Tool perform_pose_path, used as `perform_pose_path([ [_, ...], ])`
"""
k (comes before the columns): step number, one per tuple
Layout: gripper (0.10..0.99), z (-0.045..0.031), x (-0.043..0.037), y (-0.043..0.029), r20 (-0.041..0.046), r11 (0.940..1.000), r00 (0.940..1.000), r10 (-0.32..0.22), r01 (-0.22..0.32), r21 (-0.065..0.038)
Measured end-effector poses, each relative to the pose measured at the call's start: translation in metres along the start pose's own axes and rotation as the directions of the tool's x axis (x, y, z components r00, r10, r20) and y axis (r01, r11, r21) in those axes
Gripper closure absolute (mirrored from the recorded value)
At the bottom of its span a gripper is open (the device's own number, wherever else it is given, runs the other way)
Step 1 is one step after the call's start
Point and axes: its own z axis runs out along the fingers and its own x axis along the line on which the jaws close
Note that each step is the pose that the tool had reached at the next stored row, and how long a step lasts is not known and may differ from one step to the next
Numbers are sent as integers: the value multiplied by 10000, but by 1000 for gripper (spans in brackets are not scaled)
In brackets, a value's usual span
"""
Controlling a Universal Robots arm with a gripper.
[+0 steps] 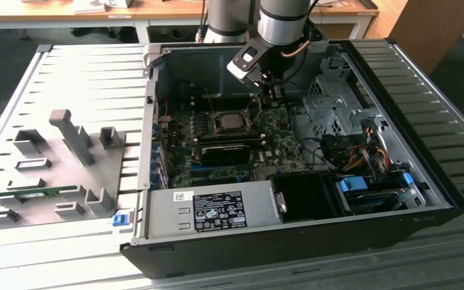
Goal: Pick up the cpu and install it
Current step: 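Close the cpu cover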
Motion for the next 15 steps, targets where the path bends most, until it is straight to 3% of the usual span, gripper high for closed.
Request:
perform_pose_path([
  [15,980,-3,1,-101,-1,10000,10000,0,0,-1],
])
